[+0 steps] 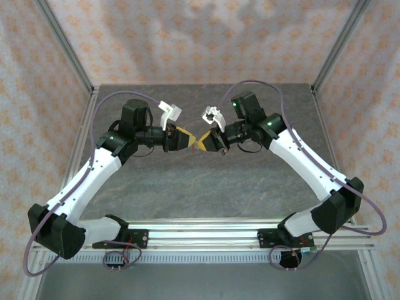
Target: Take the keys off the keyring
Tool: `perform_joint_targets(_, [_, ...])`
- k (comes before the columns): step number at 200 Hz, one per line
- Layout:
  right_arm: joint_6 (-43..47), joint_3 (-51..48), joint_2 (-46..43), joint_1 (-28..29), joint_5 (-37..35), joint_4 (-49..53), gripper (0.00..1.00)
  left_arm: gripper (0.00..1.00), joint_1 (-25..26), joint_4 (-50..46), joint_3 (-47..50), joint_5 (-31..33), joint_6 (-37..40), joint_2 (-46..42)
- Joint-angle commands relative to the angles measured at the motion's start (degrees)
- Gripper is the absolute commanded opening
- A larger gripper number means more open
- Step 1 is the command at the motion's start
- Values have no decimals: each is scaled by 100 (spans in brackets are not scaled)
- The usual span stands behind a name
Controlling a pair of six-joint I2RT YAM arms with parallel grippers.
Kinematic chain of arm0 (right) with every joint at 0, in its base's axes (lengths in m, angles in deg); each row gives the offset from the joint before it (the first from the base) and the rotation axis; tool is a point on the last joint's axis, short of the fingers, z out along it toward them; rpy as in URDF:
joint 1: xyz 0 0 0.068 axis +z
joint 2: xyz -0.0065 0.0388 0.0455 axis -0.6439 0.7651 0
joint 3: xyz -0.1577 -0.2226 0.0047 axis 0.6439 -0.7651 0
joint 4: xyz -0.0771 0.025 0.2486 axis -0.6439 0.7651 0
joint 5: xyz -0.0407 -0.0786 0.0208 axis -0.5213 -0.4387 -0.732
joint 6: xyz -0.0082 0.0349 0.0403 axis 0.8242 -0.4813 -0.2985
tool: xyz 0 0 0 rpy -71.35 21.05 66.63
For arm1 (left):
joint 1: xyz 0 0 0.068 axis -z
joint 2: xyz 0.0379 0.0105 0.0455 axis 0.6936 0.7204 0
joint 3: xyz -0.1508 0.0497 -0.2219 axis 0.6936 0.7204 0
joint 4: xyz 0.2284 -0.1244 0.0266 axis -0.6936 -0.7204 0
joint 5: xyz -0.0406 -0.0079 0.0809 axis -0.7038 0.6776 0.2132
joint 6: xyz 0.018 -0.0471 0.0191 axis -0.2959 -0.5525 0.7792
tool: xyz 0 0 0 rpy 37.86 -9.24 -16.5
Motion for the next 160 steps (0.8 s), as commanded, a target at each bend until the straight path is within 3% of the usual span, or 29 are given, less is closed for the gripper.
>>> perform_joint_targets(1, [89,174,-4,-27,97,58,0,28,46,-158,-220,-249,131,21])
perform_joint_targets(38, [80,182,-8,-27,83,35,0,22,52,-205,-172,-302,163,-29])
perform_joint_targets(55, [68,183,-2,-27,71,26,0,12,52,-214,-183,-323,169,-32])
perform_joint_targets(90, [19,159,-54,-27,-33,-49,0,0,56,-163,-177,-310,120,-59])
perform_joint_targets(160, [-277,-995,-795,182,-563,-1623,0,0,21,1305,355,197,-1024,-249])
